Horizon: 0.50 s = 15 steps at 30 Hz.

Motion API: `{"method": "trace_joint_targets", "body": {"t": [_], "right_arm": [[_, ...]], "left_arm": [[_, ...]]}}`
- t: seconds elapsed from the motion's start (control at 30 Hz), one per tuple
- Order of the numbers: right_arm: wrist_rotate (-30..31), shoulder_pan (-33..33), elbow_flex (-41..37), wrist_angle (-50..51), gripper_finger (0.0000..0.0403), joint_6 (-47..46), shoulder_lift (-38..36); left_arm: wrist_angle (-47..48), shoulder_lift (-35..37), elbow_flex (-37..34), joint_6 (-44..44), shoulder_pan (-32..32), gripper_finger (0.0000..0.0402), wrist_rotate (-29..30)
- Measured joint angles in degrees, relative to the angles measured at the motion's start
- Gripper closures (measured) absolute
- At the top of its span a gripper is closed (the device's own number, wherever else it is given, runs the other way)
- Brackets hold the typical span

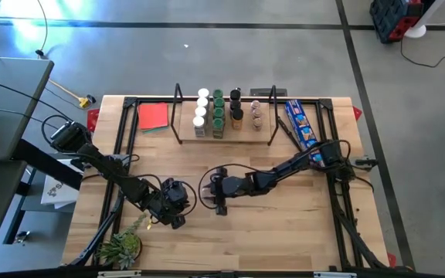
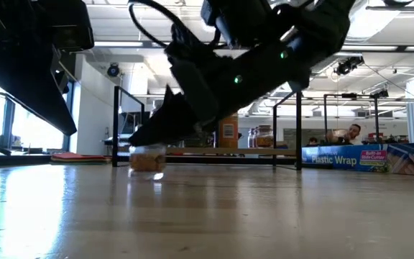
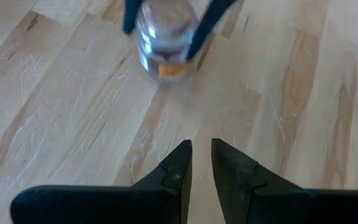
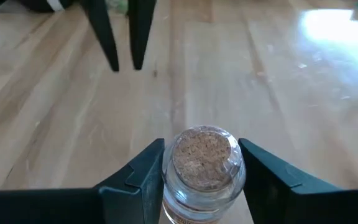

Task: Shelf spices
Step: Put the brown seasoning bottle on the shelf

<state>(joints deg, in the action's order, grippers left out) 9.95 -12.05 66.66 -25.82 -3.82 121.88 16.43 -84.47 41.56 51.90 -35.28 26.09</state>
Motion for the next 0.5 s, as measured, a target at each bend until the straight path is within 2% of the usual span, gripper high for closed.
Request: {"method": "trace_joint_targets", "body": {"t": [0.17,0.33,0.5], "right_arm": [[4.6,0.2,0.1,13.7,0.0242,3.3,-9.7],[16.2,2.2,0.0,34.5,0.0242,6.7,-21.2],[24.1,7.6,0.0,51.0,0.0242,2.5,-27.8]], "left_arm": [[-0.1,0.0,0.0,0.0,0.0,0.0346,0.0],[0.0,0.0,0.0,0.0,0.0,0.0346,0.1],[0.0,0.0,0.0,0.0,0.0,0.0346,0.2]]}}
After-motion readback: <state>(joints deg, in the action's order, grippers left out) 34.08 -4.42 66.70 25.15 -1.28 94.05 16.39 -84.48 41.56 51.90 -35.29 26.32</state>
